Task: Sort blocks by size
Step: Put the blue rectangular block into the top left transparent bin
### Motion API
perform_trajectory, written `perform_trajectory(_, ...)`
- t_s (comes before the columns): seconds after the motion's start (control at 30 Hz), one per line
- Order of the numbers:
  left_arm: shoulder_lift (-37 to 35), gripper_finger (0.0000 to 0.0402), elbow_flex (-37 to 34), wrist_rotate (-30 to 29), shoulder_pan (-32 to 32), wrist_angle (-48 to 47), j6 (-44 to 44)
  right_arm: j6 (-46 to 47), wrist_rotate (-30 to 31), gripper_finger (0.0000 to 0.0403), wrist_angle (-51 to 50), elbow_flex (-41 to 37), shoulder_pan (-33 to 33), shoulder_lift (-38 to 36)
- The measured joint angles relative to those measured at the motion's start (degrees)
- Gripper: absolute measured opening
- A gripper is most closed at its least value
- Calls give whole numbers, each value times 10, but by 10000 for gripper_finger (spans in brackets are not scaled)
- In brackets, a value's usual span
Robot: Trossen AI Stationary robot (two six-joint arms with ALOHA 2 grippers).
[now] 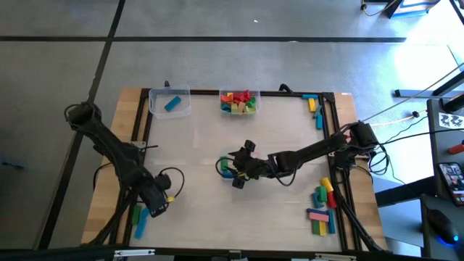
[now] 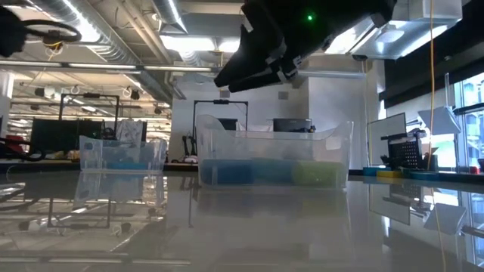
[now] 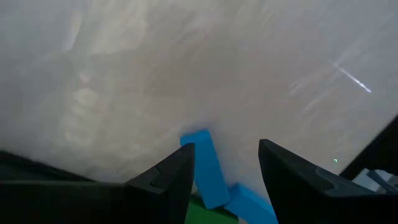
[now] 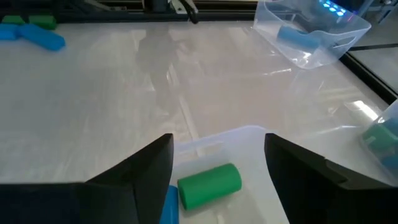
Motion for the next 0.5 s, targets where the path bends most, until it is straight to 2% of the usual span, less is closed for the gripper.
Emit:
perform_trajectory(0.3,58,172,0,1,-57,5,-101,-2,-1,248,-5,0,0,7)
perform_trajectory(0.5,87,172,0,2,-81,7,-124,-2,-1,248,-5,0,-2,10)
